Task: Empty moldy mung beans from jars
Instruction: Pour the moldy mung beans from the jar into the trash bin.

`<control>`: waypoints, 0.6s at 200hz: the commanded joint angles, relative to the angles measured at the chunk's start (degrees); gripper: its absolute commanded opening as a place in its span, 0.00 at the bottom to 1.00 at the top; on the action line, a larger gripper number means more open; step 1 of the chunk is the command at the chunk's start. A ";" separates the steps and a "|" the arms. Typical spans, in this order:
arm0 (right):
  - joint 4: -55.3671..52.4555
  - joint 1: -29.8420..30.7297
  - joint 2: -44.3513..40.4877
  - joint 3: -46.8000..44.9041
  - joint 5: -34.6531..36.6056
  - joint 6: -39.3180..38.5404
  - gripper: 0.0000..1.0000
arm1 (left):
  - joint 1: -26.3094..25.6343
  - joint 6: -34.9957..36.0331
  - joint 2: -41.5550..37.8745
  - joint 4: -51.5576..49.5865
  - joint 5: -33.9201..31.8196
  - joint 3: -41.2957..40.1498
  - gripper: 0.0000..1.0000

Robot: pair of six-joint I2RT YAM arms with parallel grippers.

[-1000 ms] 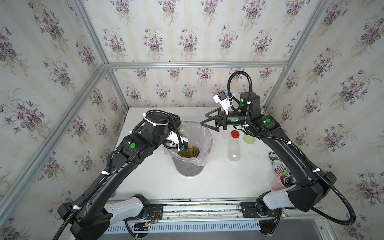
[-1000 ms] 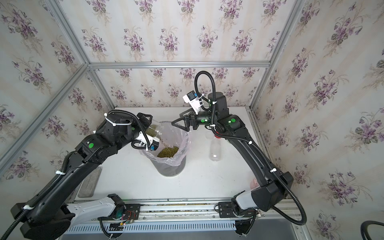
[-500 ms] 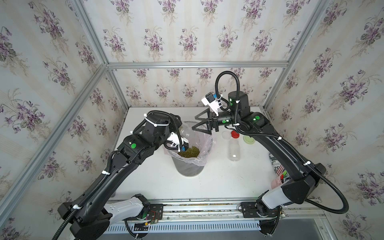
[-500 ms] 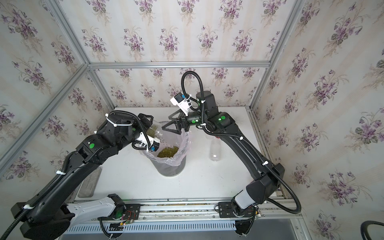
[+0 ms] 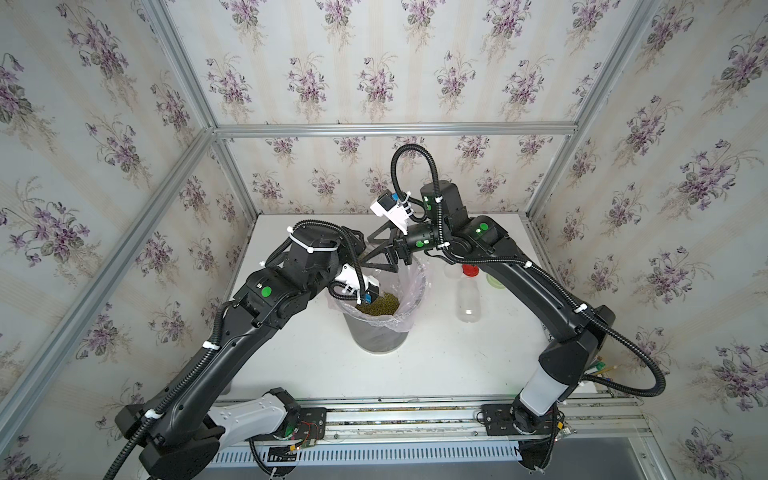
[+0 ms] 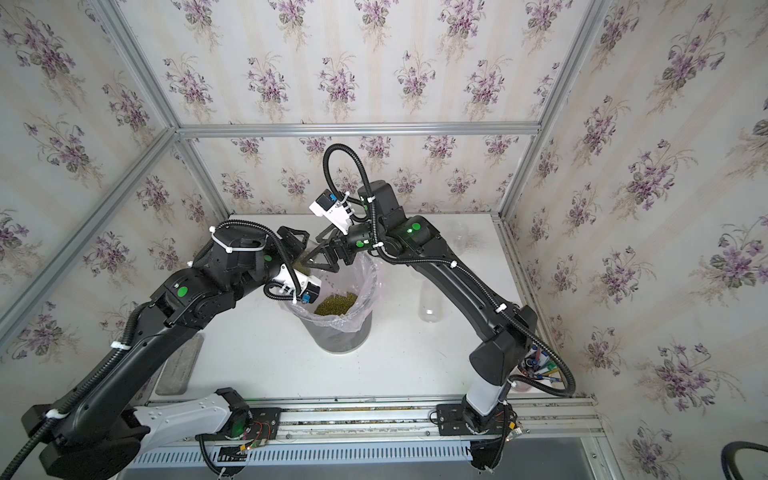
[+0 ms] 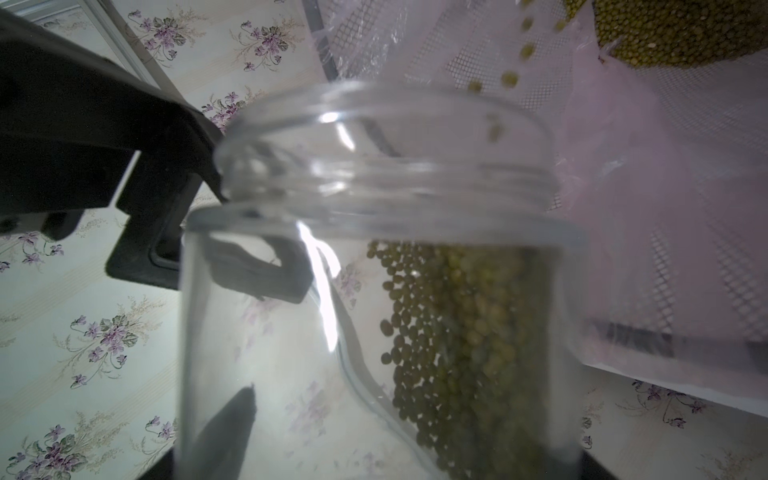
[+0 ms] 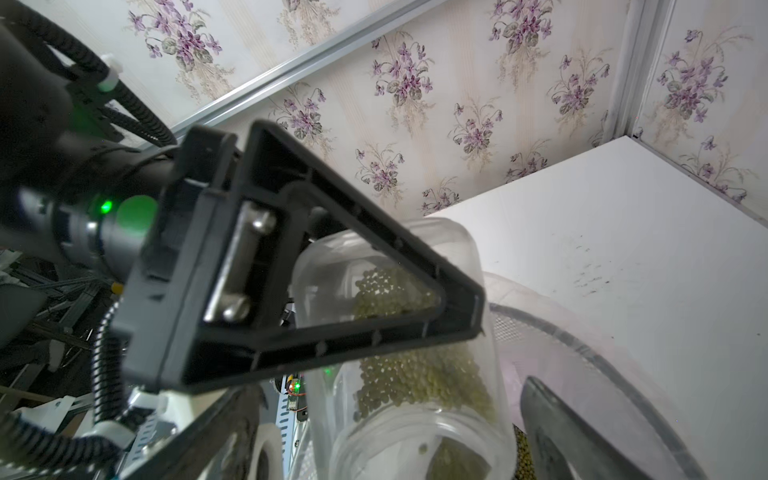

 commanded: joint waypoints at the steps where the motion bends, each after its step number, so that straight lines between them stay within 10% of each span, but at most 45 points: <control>1: -1.92 0.61 1.04 0.86 0.95 -2.75 0.95 | 0.01 4.64 -0.02 3.43 0.94 0.54 0.00; 120: -6.89 2.74 7.20 7.57 -0.45 -6.63 0.95 | 0.02 4.22 -0.10 3.44 1.12 0.49 0.00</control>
